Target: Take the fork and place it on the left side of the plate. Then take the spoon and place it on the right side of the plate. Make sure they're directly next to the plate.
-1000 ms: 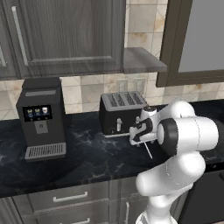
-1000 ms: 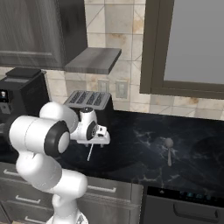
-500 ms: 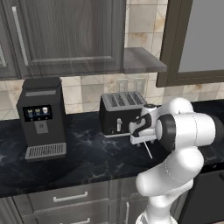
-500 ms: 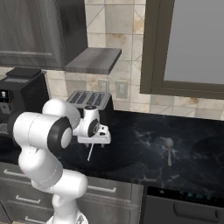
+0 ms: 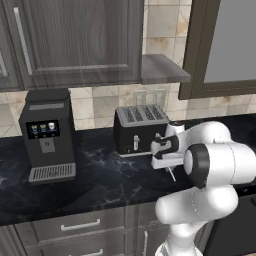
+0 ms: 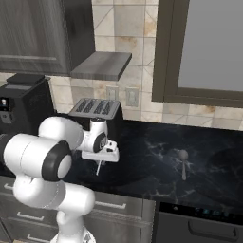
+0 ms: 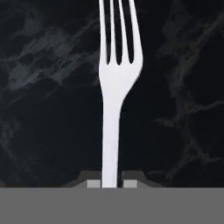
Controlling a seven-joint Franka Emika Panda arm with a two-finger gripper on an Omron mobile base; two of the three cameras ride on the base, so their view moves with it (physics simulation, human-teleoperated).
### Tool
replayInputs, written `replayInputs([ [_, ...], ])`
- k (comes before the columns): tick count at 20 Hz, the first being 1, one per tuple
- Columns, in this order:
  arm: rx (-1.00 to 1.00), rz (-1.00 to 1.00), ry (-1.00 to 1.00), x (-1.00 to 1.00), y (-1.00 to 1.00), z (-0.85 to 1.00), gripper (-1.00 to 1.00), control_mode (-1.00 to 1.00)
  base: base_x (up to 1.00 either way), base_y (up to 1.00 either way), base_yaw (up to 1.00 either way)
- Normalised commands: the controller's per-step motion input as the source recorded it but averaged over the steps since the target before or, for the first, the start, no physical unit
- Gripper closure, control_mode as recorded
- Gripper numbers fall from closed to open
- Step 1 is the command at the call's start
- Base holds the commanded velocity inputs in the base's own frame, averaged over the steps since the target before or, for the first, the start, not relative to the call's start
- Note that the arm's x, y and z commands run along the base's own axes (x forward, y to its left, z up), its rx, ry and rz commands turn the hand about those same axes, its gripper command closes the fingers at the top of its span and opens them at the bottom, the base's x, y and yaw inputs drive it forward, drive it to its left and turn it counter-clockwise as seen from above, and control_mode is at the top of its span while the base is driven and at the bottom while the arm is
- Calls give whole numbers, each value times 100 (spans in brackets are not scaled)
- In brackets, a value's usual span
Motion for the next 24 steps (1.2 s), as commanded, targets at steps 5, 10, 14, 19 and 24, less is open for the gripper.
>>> replayInputs([
  [5, 6, 0, 0, -9, -1, 74, 100, -100, 0, 0, 0],
  [10, 6, 0, 0, -45, -8, 100, 100, -100, 0, 0, 0],
  [14, 7, 0, 1, -50, -13, 63, 100, -100, 0, 0, 0],
  [19, 1, 0, 2, -3, -2, 13, 100, -100, 0, 0, 0],
  [24, 0, 0, 0, 0, 0, 0, 100, -100, 0, 0, 0],
])
